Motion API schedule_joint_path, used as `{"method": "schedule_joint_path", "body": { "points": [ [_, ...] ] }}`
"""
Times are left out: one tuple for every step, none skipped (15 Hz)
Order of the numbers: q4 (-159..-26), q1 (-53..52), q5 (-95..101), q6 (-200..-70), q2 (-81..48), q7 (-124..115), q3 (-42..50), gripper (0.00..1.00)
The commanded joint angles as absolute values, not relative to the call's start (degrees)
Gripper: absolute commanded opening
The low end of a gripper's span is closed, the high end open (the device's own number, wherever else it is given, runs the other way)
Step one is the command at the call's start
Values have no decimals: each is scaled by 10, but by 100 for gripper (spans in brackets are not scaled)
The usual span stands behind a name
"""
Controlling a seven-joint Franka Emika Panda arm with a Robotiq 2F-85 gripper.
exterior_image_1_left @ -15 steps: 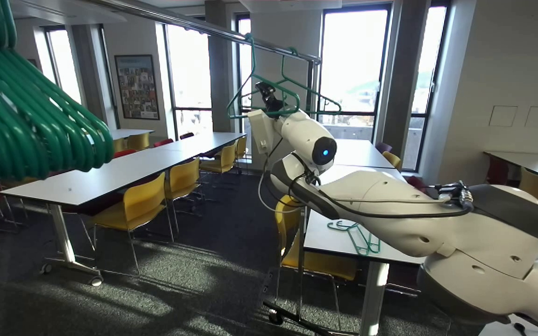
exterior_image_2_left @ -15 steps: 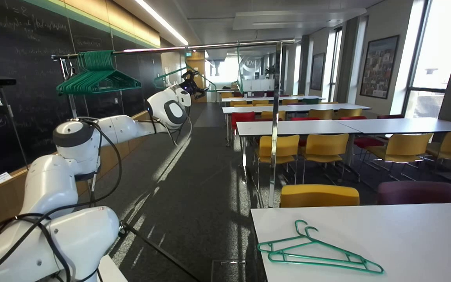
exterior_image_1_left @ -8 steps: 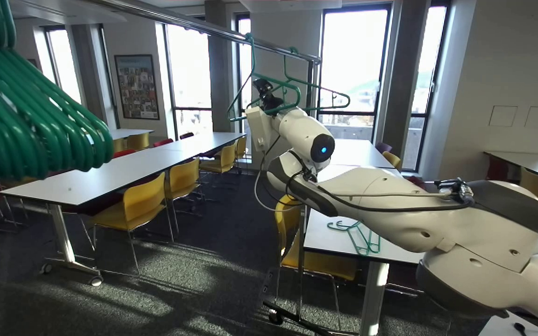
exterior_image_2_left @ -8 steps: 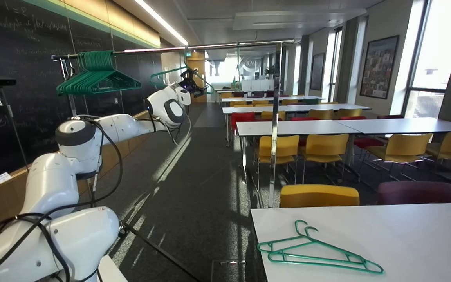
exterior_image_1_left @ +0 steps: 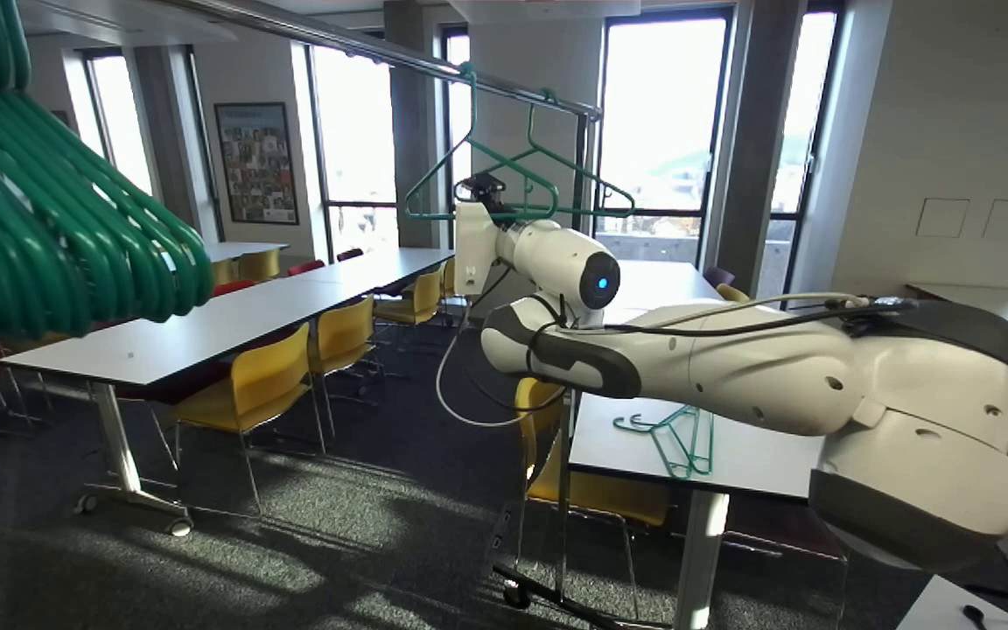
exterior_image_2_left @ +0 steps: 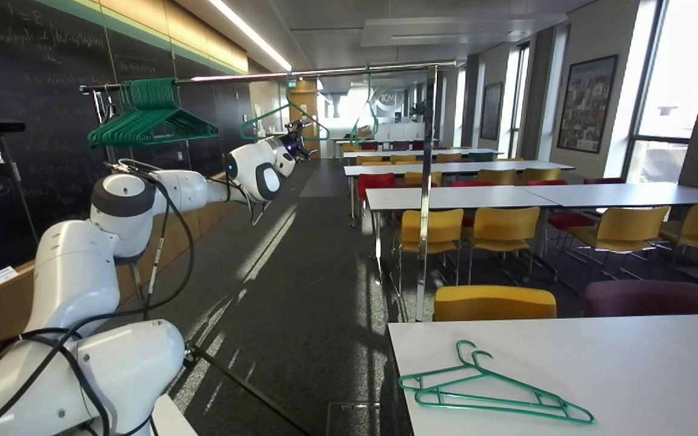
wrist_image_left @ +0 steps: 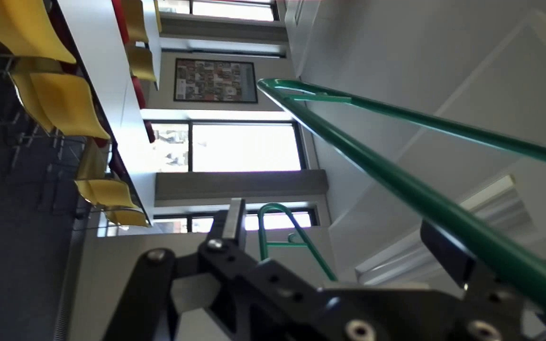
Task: Put one hanger on the cloth rack
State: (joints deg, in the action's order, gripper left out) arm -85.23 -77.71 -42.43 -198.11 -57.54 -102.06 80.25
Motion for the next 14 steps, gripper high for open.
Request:
{"method": "schedule_joint_path", "body": {
  "points": [
    [-875,-776,-408,-1981,-510,-1068,750,100],
    [-886,-776,-411,-1981,-503,-1081,738,100],
    [-899,-776,-414,-1981,-495,-1092,726,100],
    [-914,-776,-416,-1981,-485,-1101,713,100],
    [-926,-769,-415,-1980,-478,-1113,696,100],
    [-936,-759,-409,-1980,-467,-1124,674,100],
    [-937,-738,-400,-1980,-459,-1139,646,100],
    [-944,-719,-393,-1980,-450,-1150,618,100],
    [-956,-700,-388,-1980,-437,-1156,589,100],
    [-959,-671,-377,-1980,-429,-1166,553,100],
    [-961,-642,-363,-1979,-416,-1176,516,100],
    [-969,-615,-349,-1979,-404,-1185,480,100],
    [-970,-583,-385,-1979,-386,-1136,430,100],
    [-1001,-565,-342,-1979,-373,-1183,414,100]
  ]
}}
